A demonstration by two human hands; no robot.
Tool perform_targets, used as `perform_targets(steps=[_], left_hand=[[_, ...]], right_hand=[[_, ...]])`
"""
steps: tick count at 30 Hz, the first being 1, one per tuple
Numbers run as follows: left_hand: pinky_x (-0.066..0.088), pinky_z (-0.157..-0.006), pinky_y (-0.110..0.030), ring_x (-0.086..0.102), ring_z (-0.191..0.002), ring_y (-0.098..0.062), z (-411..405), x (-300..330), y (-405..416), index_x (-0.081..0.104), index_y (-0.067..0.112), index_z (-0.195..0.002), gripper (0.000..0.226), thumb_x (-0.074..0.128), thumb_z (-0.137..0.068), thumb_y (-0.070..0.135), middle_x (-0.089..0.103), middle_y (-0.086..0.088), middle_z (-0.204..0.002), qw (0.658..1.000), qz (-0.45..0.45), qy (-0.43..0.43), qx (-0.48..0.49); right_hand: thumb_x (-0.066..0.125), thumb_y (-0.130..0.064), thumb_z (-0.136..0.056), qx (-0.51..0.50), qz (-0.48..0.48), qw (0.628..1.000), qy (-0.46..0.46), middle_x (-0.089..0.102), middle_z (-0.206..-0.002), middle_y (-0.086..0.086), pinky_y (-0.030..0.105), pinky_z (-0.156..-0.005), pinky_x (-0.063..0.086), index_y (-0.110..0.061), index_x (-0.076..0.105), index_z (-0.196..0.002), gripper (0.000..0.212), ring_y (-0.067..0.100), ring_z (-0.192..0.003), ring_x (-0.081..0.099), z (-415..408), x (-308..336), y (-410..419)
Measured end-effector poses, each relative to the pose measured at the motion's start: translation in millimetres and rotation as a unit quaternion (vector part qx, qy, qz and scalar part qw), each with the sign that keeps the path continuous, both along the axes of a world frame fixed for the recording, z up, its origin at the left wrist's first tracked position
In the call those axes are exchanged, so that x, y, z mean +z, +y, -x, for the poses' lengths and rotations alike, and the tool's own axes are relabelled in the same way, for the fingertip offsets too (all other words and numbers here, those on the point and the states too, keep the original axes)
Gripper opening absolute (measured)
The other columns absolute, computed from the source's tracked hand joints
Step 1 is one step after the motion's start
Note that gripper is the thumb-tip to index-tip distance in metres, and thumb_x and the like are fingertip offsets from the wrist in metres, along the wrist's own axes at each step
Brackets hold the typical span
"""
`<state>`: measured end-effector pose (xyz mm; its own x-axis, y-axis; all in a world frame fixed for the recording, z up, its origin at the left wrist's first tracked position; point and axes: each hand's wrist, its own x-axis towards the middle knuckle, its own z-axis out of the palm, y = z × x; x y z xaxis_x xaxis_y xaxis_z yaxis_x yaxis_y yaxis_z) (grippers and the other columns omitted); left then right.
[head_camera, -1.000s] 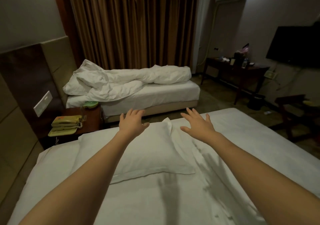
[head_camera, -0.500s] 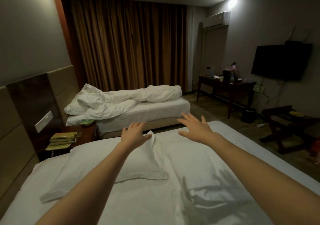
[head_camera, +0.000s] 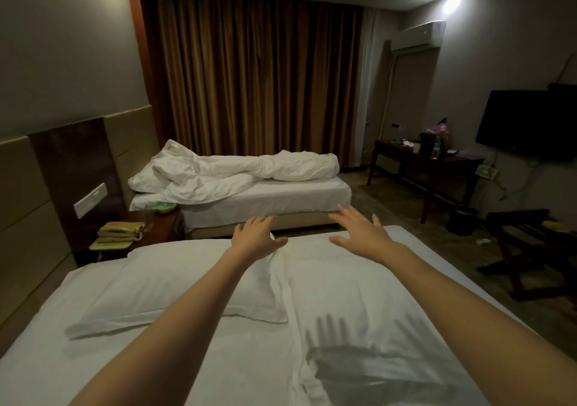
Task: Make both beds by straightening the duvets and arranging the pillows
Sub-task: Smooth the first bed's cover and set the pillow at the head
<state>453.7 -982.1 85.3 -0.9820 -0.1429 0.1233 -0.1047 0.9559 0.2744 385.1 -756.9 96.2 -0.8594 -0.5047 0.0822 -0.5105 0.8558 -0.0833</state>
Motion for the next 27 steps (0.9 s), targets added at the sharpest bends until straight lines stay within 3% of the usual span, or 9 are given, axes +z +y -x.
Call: perform_targets(steps=[9,14,27], left_hand=[[0.022,-0.114,-0.046,0.024,-0.142,-0.023,57.9,-9.7,-0.1,0.026,0.026,-0.149,0.065,0.05,-0.093,0.049,0.028,-0.002,-0.154,1.0,0.016,-0.019,-0.013],[0.024,-0.113,-0.044,0.026,-0.141,-0.021,94.5,-15.9,18.4,0.026,0.028,-0.149,0.064,0.051,-0.093,0.045,0.027,0.001,-0.154,1.0,0.019,-0.009,-0.01],[0.042,-0.101,-0.04,0.042,-0.13,-0.022,205.0,-63.3,120.2,0.033,0.029,-0.145,0.063,0.057,-0.089,0.044,0.037,0.001,-0.148,0.991,-0.003,-0.071,0.114]], right_hand=[[0.039,-0.049,-0.098,-0.001,-0.021,1.0,-0.006,0.001,-0.161,-0.005,0.051,-0.116,0.001,-0.032,0.013,-0.152,0.061,0.015,-0.147,-0.001,51.6,-13.8,23.3],[0.038,-0.051,-0.098,0.012,-0.023,1.0,0.01,0.013,-0.16,-0.005,0.05,-0.116,0.002,-0.032,0.013,-0.152,0.062,0.014,-0.147,0.005,92.5,-18.3,40.3],[0.039,-0.053,-0.097,0.133,-0.051,0.99,-0.009,0.018,-0.158,-0.007,0.048,-0.117,0.004,-0.034,0.015,-0.151,0.063,0.013,-0.145,0.012,253.8,-48.9,153.0]])
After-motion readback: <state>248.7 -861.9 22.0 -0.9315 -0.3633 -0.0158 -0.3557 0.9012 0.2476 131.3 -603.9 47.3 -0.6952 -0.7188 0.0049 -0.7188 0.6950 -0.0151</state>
